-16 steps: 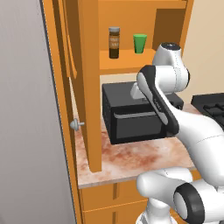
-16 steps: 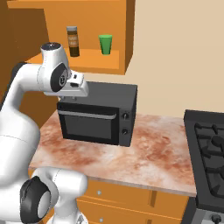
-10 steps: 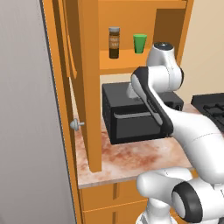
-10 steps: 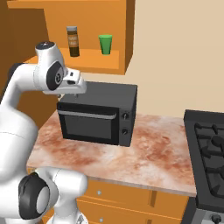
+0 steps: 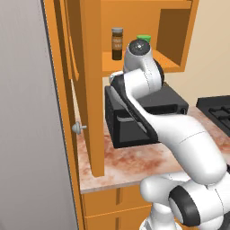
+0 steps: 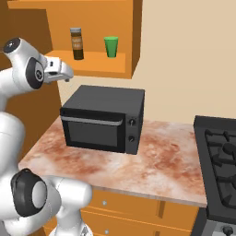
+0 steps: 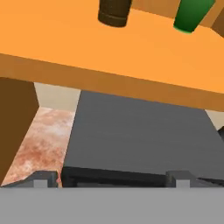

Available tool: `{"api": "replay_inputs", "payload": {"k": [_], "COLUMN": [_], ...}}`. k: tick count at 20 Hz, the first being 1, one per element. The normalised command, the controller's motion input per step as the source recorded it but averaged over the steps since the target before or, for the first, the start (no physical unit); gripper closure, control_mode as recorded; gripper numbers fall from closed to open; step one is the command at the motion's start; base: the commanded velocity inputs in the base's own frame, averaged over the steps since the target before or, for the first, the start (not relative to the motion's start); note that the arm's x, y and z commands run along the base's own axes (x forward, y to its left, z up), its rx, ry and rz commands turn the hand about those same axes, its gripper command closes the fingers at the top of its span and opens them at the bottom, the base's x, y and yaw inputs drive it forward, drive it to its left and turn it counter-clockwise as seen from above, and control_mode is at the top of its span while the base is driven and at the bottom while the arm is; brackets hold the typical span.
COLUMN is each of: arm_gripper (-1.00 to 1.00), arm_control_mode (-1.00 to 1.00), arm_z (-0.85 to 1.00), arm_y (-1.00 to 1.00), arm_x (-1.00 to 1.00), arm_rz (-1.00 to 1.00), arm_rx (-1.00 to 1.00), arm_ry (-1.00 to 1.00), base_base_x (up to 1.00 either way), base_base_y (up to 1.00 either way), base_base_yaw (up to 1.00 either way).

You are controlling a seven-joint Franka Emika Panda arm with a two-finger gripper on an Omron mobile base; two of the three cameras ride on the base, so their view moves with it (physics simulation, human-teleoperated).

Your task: Take the cinnamon bottle from the cabinet and place it on the dining table, next to the plate with the cupcake. Then take the chocolate from the dining counter and place it on the cupcake plate.

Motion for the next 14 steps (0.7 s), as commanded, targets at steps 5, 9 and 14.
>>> {"api": "replay_inputs", "payload": {"k": [5,9,14], "arm_gripper": [-1.00,-1.00,-1.00], "arm_control_mode": [-1.00,-1.00,-1.00], "arm_z": [0.97,0.60,0.40], "arm_y": [0.22,-0.02,-0.21], "arm_x": [0.43,0.42,0.51], "arm_rz": [-0.11,-0.09,-0.05], "arm_rx": [0.02,0.12,0.16], "arm_ry": [-0.09,-0.01,-0.01], "base_base_x": [0.00,0.00,0.00], "base_base_y": [0.00,0.00,0.00], "base_base_yaw": [0.00,0.00,0.00]}}
